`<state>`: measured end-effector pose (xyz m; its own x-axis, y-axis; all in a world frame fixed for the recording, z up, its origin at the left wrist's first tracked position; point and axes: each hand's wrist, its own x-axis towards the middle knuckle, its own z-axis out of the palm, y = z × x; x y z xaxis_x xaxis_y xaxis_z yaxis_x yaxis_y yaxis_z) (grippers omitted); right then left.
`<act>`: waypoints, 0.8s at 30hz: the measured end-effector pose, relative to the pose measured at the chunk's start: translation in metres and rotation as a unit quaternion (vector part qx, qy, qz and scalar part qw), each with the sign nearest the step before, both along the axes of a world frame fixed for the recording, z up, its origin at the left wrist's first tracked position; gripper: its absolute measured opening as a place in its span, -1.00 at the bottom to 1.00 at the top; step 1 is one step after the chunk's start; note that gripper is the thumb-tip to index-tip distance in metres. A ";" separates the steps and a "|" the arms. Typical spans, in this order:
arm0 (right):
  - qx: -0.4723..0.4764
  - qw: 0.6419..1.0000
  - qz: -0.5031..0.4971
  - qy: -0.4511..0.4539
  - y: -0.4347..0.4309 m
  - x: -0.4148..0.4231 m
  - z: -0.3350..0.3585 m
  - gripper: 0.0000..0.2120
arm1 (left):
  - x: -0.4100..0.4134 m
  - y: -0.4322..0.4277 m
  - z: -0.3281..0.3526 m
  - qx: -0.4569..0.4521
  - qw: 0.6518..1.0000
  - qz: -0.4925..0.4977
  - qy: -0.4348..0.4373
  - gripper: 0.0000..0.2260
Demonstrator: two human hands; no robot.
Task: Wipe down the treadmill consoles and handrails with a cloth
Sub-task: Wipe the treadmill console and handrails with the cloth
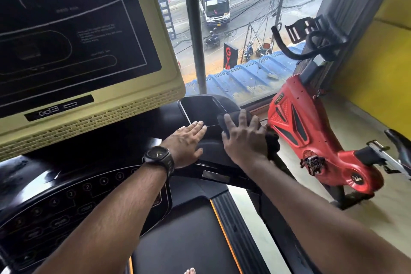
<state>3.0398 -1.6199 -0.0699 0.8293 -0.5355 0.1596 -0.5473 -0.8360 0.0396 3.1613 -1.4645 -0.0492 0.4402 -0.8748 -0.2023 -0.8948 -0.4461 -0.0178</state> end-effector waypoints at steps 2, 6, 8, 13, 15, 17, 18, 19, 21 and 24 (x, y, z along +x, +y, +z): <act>0.042 0.999 0.033 0.010 -0.019 0.007 0.003 -0.43 | 0.003 -0.004 0.000 0.009 1.000 -0.011 0.006 -0.32; 0.146 0.977 -0.154 -0.023 -0.025 0.008 0.010 -0.47 | 0.003 -0.016 -0.002 0.016 1.000 -0.006 0.022 -0.26; 0.064 0.987 -0.149 -0.015 -0.003 0.004 0.002 -0.48 | 0.003 -0.020 -0.005 0.014 1.000 -0.007 0.022 -0.25; 0.075 0.997 -0.020 0.005 -0.020 0.012 0.006 -0.43 | 0.016 -0.026 -0.011 0.036 0.999 -0.031 -0.011 -0.22; 0.139 0.987 -0.082 0.005 -0.032 0.022 0.012 -0.43 | 0.018 -0.028 -0.015 0.026 0.999 -0.021 -0.005 -0.21; 0.108 0.984 -0.138 0.014 -0.021 0.028 0.010 -0.44 | 0.019 -0.028 -0.021 0.013 1.000 -0.016 0.003 -0.21; 0.073 0.988 -0.136 0.022 -0.012 0.031 0.006 -0.45 | 0.020 -0.028 -0.024 0.009 1.000 -0.016 0.005 -0.22; 0.046 0.992 -0.118 0.025 -0.006 0.033 0.003 -0.46 | 0.020 -0.029 -0.026 0.004 1.000 -0.016 0.005 -0.23; 0.037 0.998 -0.058 0.016 -0.012 0.037 0.004 -0.48 | 0.021 -0.029 -0.027 -0.008 1.000 -0.016 0.004 -0.25; 0.115 0.993 -0.017 0.020 -0.041 0.051 0.011 -0.46 | 0.021 -0.030 -0.029 -0.024 1.000 -0.015 0.007 -0.26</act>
<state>3.0912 -1.6609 -0.0590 0.8137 -0.5813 -0.0040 -0.5769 -0.8067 -0.1280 3.1824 -1.4941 -0.0778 0.4116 -0.8961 -0.1660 -0.9075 -0.4197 0.0150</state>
